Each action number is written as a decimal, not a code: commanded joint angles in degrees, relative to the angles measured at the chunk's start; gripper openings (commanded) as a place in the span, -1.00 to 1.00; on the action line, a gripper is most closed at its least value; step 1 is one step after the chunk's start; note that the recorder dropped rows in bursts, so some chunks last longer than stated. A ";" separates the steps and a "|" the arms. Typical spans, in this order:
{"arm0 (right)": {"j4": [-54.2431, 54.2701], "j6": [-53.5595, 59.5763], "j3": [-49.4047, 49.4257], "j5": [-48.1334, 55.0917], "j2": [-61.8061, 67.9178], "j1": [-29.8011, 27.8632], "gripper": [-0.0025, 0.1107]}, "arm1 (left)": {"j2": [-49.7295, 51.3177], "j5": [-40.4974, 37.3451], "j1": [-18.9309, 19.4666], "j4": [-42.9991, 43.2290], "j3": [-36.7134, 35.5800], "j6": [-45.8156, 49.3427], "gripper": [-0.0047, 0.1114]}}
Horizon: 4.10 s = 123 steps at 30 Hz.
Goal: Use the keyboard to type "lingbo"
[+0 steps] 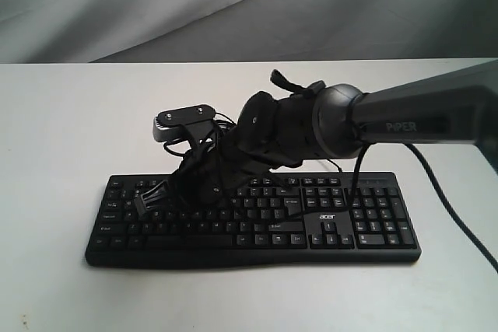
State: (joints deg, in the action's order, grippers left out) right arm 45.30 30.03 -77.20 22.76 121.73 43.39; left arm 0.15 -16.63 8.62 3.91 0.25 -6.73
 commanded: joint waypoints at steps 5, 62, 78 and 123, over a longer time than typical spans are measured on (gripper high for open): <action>0.30 0.38 -0.55 0.38 1.17 0.07 -0.96 | -0.15 0.26 0.11 -0.46 -0.25 -0.23 -0.91; -11.73 -9.31 -0.43 5.32 -2.14 0.07 -0.96 | -0.15 0.26 0.11 -0.46 -0.25 -0.23 -0.91; -11.27 -8.84 0.78 3.79 -2.14 0.62 -0.96 | -0.15 0.26 0.11 -0.46 -0.25 -0.23 -0.91; -19.01 -15.18 1.19 3.28 -5.74 -1.42 -0.96 | -0.15 0.26 0.11 -0.46 -0.25 -0.23 -0.91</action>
State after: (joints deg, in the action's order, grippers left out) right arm 27.76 16.11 -76.48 26.25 116.58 43.63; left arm 0.15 -16.63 8.62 3.91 0.25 -6.73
